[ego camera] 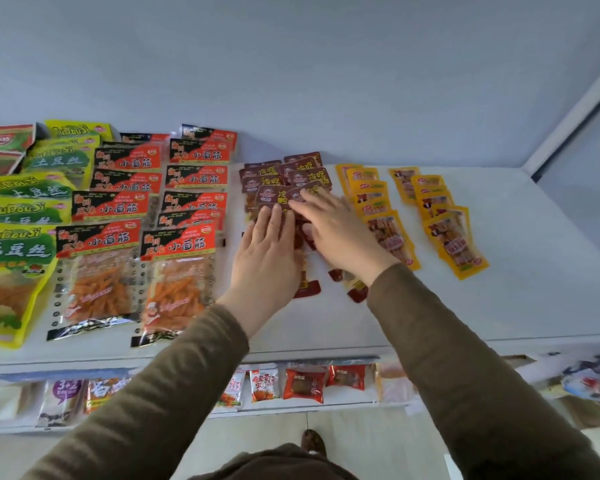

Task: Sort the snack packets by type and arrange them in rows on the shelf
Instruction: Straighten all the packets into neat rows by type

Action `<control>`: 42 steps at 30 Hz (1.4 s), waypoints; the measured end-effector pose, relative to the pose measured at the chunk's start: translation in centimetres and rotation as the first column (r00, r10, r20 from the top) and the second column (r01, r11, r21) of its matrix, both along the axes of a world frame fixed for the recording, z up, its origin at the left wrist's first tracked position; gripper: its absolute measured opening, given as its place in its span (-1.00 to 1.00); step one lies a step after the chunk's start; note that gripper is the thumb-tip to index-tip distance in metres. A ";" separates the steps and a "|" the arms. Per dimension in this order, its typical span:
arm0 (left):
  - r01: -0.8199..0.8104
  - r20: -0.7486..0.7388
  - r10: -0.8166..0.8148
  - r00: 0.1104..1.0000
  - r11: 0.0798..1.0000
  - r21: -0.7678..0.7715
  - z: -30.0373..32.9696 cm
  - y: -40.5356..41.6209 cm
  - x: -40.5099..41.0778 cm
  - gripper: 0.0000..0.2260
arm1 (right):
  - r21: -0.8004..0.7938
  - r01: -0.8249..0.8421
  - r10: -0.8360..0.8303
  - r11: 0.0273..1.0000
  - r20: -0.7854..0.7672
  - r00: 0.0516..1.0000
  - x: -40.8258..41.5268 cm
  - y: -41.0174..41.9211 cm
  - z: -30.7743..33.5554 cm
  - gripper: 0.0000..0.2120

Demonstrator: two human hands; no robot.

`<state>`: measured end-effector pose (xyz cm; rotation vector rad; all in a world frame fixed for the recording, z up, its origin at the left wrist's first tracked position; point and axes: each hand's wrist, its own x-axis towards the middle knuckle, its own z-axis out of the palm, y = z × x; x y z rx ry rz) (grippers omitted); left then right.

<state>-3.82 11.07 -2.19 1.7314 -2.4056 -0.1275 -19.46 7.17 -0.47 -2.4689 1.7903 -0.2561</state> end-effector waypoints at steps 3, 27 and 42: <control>-0.046 0.015 0.046 0.999 0.998 0.046 -0.5 -1.7 -1.9 -0.45 | 0.022 0.033 -0.029 0.999 -0.147 0.989 -1.5 -1.1 -0.8 -0.51; -0.143 0.075 0.135 0.988 0.984 0.105 -1.7 -1.9 -4.3 -0.42 | 0.589 -0.022 -0.456 0.808 0.648 0.610 -0.1 -6.2 3.4 -0.40; -0.063 -0.007 0.064 0.998 0.993 0.102 -1.2 -1.3 -4.0 -0.45 | 0.590 0.184 -0.605 0.786 0.674 0.425 3.0 -14.2 1.3 -0.56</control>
